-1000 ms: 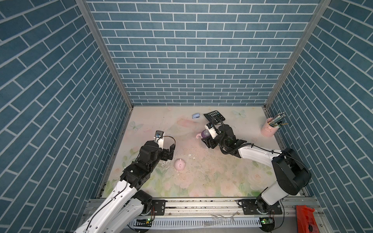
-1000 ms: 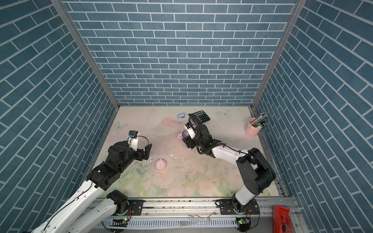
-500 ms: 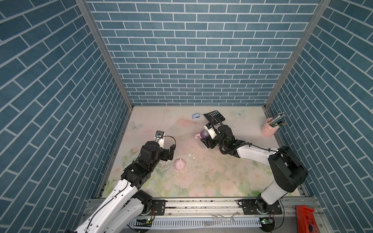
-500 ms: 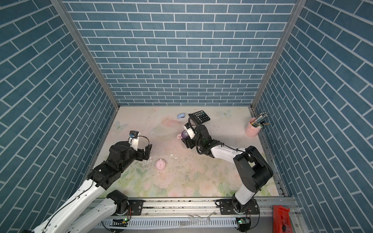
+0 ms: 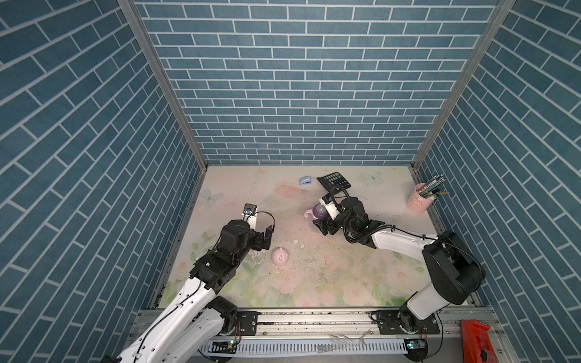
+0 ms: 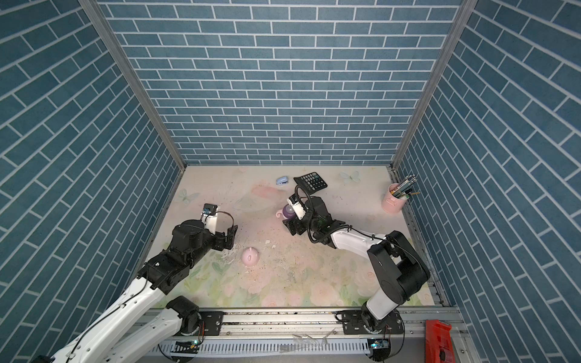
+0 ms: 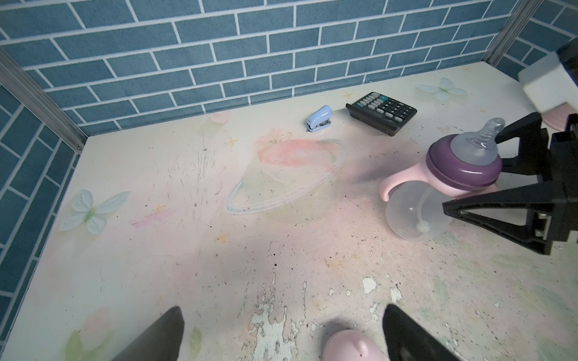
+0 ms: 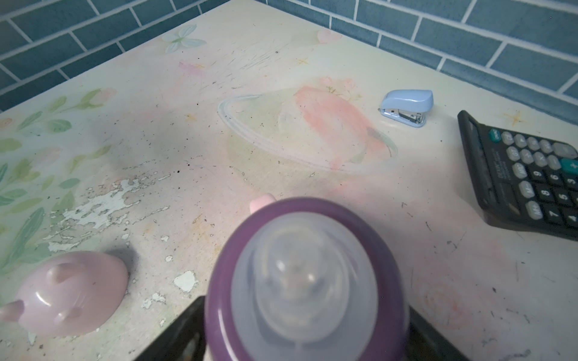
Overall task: Assemble the baby bottles
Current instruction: Place the baby bottle at the center of the board.
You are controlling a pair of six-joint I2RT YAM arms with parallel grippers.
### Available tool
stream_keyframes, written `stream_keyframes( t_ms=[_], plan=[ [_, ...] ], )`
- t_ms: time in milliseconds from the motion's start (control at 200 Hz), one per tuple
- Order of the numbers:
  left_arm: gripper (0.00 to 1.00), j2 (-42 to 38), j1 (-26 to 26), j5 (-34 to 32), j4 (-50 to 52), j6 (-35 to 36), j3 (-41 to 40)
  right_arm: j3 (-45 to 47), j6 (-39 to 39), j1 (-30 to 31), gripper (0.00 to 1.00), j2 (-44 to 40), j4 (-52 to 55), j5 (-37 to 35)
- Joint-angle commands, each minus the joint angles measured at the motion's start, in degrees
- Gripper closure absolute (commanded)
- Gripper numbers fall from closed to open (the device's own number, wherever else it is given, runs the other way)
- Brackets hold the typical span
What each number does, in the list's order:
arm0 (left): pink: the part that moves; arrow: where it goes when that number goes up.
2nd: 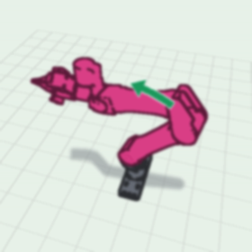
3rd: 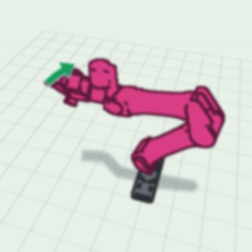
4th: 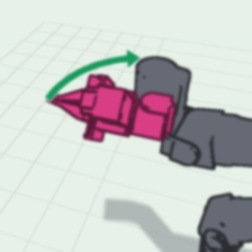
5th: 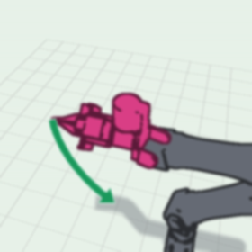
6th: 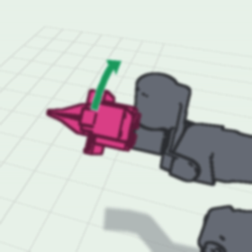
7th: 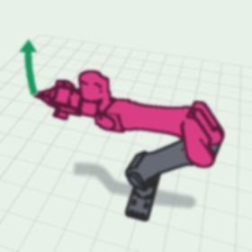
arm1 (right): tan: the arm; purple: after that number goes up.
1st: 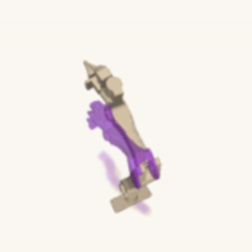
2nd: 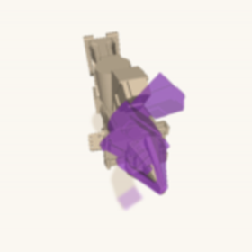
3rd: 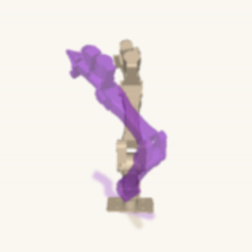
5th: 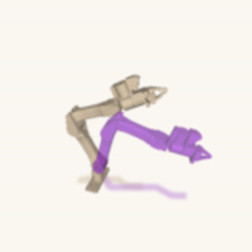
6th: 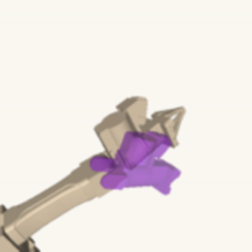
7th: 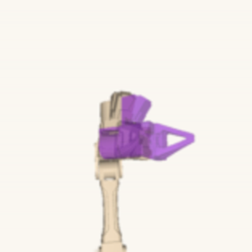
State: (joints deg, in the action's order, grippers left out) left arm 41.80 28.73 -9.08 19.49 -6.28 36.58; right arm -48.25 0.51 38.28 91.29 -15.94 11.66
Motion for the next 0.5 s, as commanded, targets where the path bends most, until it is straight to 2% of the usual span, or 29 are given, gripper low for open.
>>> stream_keyframes(
  t_ms=[0, 195, 350, 495],
  plan=[
    [0.00, 0.29, -0.34, 0.84, 0.64, -0.47, -0.63, 0.18, 1.60, -0.13, 0.03, -1.81, 1.76, 0.95],
    [0.00, 0.91, -0.26, 2.29, 0.54, -1.64, -1.44, 0.70, 1.59, -0.11, 0.02, -7.27, 6.75, -1.23],
    [0.00, 2.41, -0.34, 4.35, 1.25, -4.03, -2.74, 4.64, 0.38, -0.08, 0.01, -19.26, 13.59, -6.28],
    [0.01, 4.60, -0.25, 8.03, 2.17, -6.78, -3.92, 6.90, -4.33, -0.12, 0.02, -29.98, 22.71, -15.68]
  ],
)
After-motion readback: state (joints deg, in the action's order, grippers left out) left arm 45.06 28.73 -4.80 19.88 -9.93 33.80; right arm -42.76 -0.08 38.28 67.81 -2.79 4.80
